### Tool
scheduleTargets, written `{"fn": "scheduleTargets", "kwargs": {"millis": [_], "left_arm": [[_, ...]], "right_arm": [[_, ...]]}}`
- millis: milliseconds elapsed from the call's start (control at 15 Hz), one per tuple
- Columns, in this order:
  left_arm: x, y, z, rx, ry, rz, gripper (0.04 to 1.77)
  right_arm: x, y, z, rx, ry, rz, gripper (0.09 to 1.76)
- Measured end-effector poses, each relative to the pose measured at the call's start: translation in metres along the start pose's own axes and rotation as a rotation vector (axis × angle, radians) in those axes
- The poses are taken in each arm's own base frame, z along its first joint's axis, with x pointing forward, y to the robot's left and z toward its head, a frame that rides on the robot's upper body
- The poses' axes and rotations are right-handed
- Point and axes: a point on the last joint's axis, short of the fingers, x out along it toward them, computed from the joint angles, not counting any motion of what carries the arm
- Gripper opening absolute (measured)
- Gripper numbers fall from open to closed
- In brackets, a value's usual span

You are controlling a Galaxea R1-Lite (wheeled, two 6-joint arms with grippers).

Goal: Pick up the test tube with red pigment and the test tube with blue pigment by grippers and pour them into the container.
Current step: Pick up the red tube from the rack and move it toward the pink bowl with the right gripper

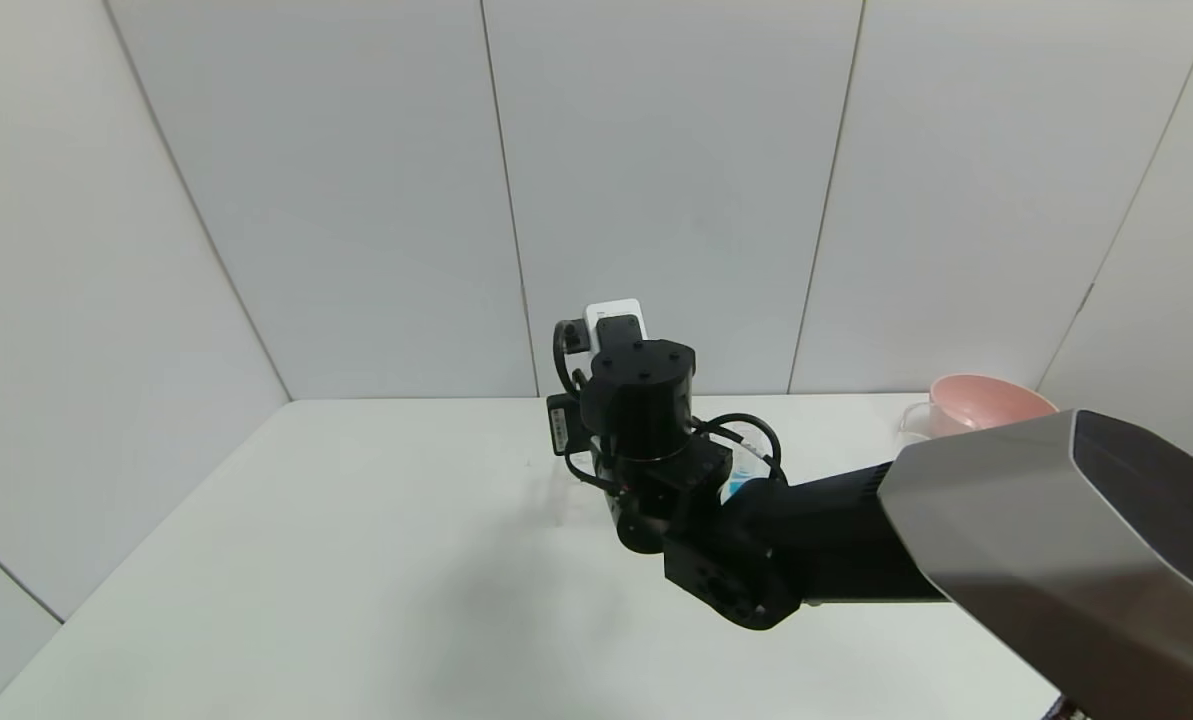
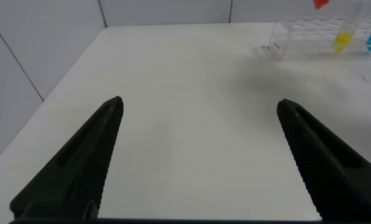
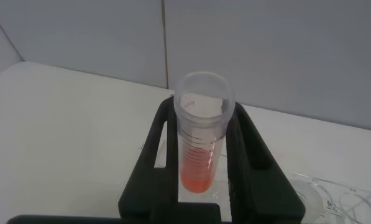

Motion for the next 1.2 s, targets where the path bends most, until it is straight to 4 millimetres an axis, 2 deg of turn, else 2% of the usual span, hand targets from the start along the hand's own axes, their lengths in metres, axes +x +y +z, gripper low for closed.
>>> {"fn": "scheduleTargets", "kwargs": {"millis": [333,600,800,1200], "left_arm": [[0.000,0.000,0.000,0.000,0.000,0.000,1.76],[0.000,0.000,0.000,0.000,0.000,0.000,1.76],[0.000,0.000,0.000,0.000,0.000,0.000,1.76],[0.000,0.000,0.000,0.000,0.000,0.000,1.76]], "right_arm": [[-0.008,-0.005,0.004,-0.022,0.015,0.018,0.51],[-0.027,-0.027,0.016,-0.040,0.049,0.087,0.51],[-0.045,-0.060,0.029,-0.064,0.088,0.154,0.51],[-0.076,-0.168,0.070,-0.056,0.267,0.267,0.51]]}}
